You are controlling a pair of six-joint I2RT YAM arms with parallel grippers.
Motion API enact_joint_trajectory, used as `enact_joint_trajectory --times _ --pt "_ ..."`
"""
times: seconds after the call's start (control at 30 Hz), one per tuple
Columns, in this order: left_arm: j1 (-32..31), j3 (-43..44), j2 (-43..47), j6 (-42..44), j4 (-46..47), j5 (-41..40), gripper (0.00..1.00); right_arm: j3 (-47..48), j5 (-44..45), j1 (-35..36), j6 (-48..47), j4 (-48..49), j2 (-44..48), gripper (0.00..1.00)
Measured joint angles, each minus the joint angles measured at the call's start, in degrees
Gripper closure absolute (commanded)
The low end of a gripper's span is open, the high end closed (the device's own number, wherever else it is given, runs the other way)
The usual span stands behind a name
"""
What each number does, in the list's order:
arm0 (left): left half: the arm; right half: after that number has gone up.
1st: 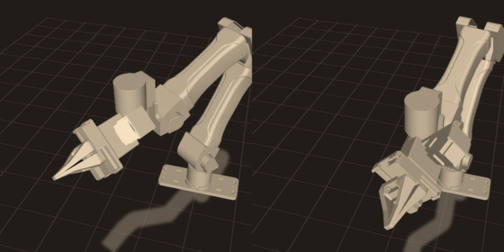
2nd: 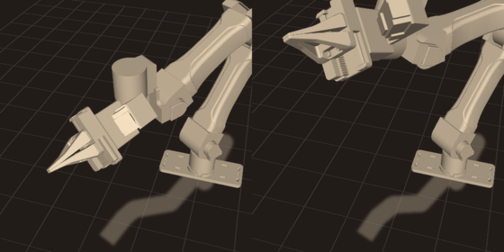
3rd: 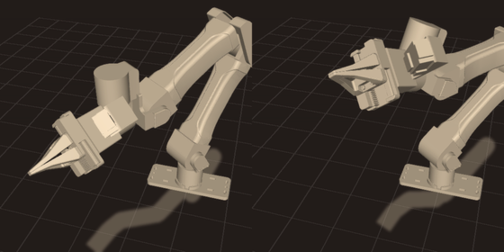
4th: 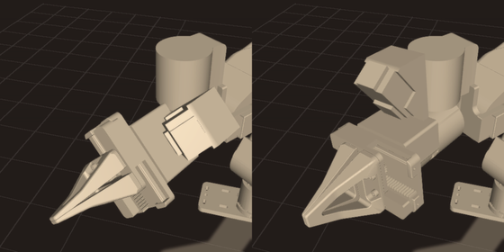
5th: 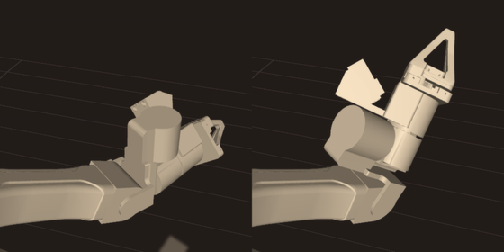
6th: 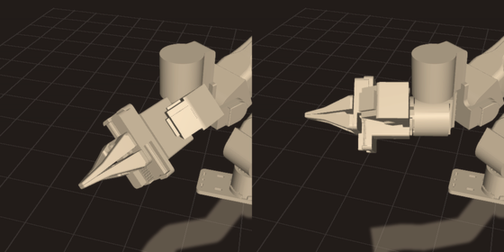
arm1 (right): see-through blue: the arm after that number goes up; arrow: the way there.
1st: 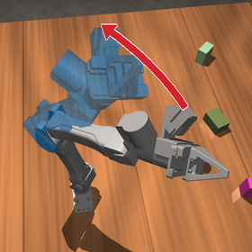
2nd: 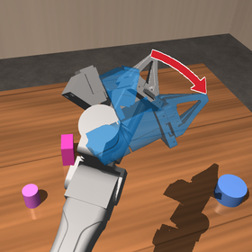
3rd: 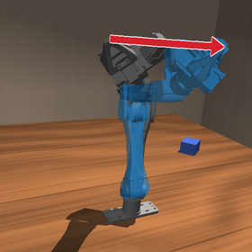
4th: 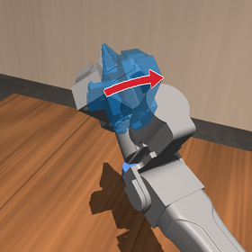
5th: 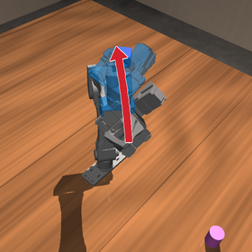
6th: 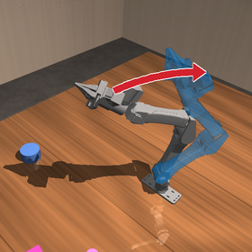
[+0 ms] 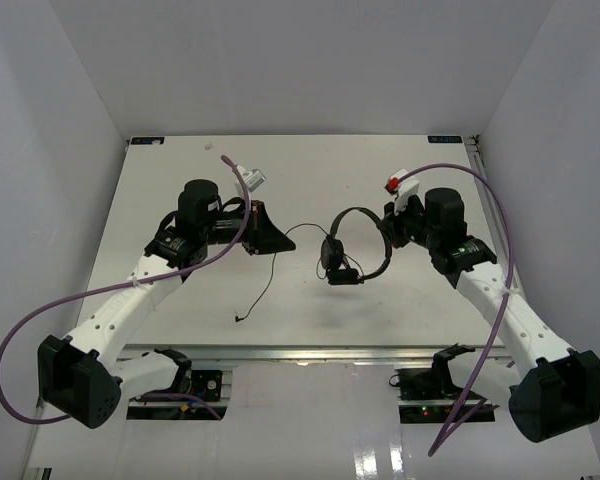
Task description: Wrap the headphones
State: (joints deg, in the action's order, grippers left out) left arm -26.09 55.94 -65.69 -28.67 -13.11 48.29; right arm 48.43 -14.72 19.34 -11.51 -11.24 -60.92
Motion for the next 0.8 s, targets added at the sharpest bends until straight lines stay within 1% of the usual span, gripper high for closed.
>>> enact_joint_trajectory --times 0.2,0.37,0.57,0.8 --pt "-0.55 0.00 -0.85 -5.70 3.45 2.66 1.00 -0.42 5.72 2.59 5.07 2.56 -1.91 0.92" --pt "-2.87 0.42 -3.23 -9.88 6.33 3.88 1.00 -0.42 11.10 4.18 10.15 3.87 -3.50 0.92" --pt "-5.86 1.25 -5.97 -14.33 9.80 3.59 1.00 -0.32 17.15 6.08 15.15 5.49 -6.66 0.92" --pt "-11.10 4.64 -13.32 -18.75 15.29 0.62 1.00 0.38 19.51 7.60 18.78 5.86 -9.73 0.92"
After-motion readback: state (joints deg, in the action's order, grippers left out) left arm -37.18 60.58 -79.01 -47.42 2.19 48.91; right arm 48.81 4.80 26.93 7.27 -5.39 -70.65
